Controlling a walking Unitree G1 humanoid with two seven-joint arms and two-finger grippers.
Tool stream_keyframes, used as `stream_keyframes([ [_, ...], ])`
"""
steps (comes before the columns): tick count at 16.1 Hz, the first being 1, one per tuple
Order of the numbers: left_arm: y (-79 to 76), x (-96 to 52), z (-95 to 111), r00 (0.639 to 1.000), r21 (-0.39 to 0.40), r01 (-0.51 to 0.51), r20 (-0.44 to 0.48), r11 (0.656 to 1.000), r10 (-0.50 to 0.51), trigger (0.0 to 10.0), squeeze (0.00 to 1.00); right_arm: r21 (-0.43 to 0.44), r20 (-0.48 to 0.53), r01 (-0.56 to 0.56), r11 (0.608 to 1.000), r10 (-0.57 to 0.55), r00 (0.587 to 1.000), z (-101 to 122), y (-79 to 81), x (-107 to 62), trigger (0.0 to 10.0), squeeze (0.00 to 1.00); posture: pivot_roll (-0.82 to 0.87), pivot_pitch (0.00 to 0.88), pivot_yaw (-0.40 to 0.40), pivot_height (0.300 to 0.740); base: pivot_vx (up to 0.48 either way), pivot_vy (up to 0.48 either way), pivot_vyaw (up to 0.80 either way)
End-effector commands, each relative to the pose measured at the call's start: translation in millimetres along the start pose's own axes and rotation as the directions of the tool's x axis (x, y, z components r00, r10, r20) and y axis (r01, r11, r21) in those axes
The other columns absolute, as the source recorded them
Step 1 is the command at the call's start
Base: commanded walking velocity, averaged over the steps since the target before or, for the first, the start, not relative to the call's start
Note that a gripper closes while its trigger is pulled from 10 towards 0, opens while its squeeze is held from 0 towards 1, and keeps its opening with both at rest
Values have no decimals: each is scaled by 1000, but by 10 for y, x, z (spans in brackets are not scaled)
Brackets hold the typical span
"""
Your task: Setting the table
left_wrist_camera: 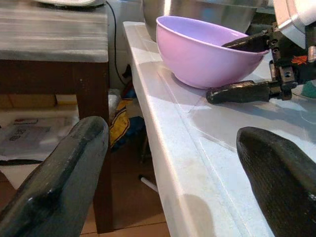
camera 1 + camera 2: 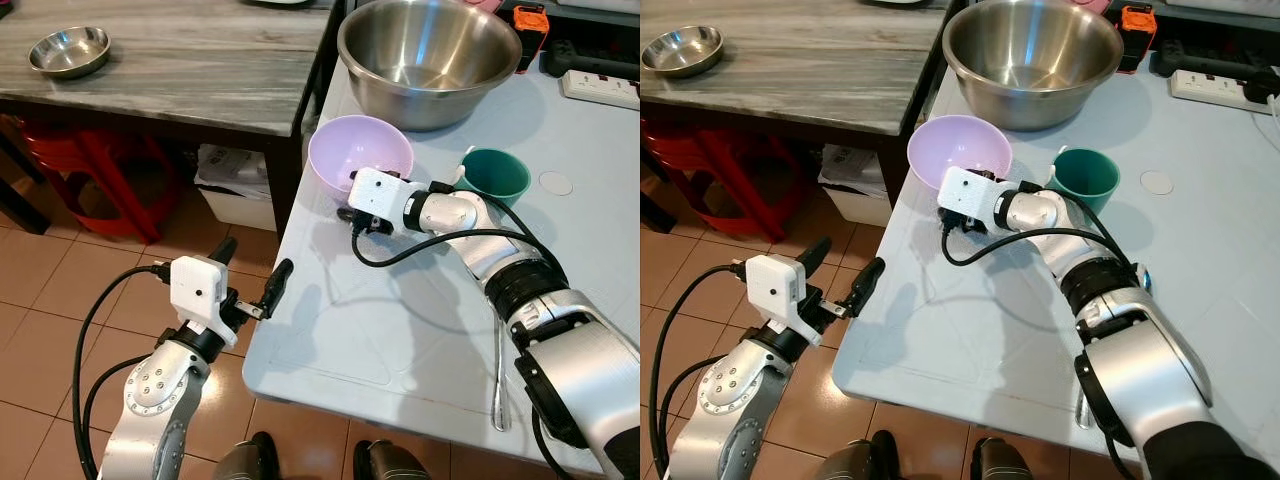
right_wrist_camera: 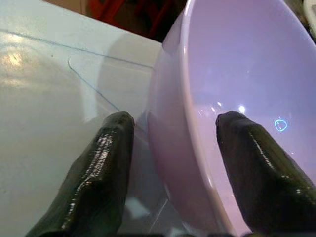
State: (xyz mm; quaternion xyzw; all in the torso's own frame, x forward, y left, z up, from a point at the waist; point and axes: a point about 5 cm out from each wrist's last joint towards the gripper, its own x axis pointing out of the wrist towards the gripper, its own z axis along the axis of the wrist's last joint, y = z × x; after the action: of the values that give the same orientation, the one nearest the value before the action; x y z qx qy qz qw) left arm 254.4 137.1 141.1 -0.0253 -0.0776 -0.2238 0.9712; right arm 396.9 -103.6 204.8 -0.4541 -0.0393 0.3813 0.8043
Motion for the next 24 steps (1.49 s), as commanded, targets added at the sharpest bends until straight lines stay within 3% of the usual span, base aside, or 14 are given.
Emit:
stream_keyframes([
  [1, -26, -12, 34, 999, 6, 47, 17, 999, -47, 10000, 0, -27, 2, 10, 1000, -10, 1000, 11, -50, -16, 0, 0, -104, 228, 11, 740, 0, 0, 0],
  [6, -102, -66, 41, 981, -26, 192, 4, 981, -192, 10000, 0, -14, 60, 88, 996, -87, 994, 56, -166, -68, 0, 0, -110, 226, 11, 740, 0, 0, 0],
  [11, -31, -92, 2, 977, 9, 210, -25, 978, -210, 10000, 0, 97, 173, 213, 972, -227, 958, 124, -257, -174, 0, 0, -115, 223, 11, 740, 0, 0, 0],
  [15, 222, 40, 5, 999, 79, 42, -11, 996, -41, 10000, 0, 199, 297, 299, 933, -348, 889, 282, -223, -269, 0, 0, -131, 217, 21, 740, 0, 0, 0],
  [18, 377, 75, 16, 997, 112, -75, -4, 991, 76, 10000, 0, 279, 339, 340, 898, -423, 840, 374, -169, -377, 0, 0, -133, 212, 19, 740, 0, 0, 0],
  [21, 537, 122, -22, 975, 135, -217, -8, 967, 220, 10000, 0, 401, 375, 347, 848, -497, 783, 496, 101, -574, 0, 0, -142, 212, 29, 740, 0, 0, 0],
  [22, 544, 126, -24, 974, 140, -225, -8, 964, 228, 10000, 0, 412, 368, 347, 842, -502, 782, 494, 117, -586, 0, 0, -142, 212, 29, 740, 0, 0, 0],
  [24, 571, 157, -27, 963, 153, -266, -6, 952, 270, 10000, 0, 500, 326, 345, 795, -542, 775, 490, 261, -647, 0, 0, -139, 205, 33, 740, 0, 0, 0],
])
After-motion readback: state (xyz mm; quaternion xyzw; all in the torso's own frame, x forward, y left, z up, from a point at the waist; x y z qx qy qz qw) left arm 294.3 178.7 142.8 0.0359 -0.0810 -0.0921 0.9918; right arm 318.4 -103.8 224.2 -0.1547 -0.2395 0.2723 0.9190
